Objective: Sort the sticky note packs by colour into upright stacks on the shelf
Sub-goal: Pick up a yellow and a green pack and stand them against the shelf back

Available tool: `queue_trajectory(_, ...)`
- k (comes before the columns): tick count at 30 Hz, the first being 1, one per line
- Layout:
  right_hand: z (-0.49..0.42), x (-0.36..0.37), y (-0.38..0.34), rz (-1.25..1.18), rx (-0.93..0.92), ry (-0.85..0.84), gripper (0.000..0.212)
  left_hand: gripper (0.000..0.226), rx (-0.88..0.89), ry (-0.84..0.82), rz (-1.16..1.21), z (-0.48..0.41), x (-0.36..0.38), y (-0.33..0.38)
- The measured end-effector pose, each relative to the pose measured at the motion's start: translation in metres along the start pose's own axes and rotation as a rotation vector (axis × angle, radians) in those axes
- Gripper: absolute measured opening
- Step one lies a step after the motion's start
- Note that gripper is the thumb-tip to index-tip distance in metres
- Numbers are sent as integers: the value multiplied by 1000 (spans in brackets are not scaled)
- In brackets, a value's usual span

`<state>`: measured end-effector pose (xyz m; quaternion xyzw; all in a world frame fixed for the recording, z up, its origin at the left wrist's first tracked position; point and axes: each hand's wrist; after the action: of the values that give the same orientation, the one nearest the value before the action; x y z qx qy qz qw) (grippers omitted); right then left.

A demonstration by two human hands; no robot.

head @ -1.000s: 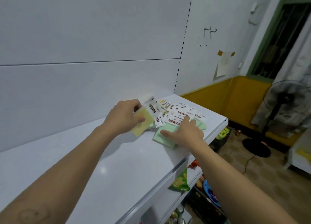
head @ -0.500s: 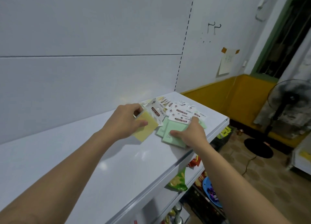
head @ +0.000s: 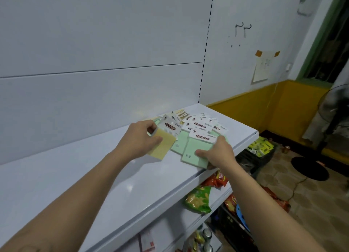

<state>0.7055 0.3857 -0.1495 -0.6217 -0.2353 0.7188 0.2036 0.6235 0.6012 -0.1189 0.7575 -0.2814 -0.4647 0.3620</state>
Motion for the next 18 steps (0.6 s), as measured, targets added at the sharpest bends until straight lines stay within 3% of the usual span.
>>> queue_trajectory(4, -1, -11, 4, -38, 0, -76, 38, 13, -25, 58, 26, 9, -5, 2)
queue_trajectory(6, -3, -17, 3, -39, -45, -51, 27, 13, -38, 98, 31, 15, -10, 4)
queue_trajectory(13, -16, -46, -30, -83, -326, 168, 15, 12, -90, 251, -6, 33, -43, 12)
queue_trajectory(18, -20, -46, -62, -44, -478, 167, 10, 12, -153, 348, 50, 50, -78, 11)
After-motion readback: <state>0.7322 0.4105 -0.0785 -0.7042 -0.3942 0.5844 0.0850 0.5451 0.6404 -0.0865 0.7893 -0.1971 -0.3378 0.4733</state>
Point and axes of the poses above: each hand's wrist, its own z-axis away from the middle knuckle, its own x-axis out of the palm, y = z × x, and after that the axes turned 15 degrees about z, right-handed
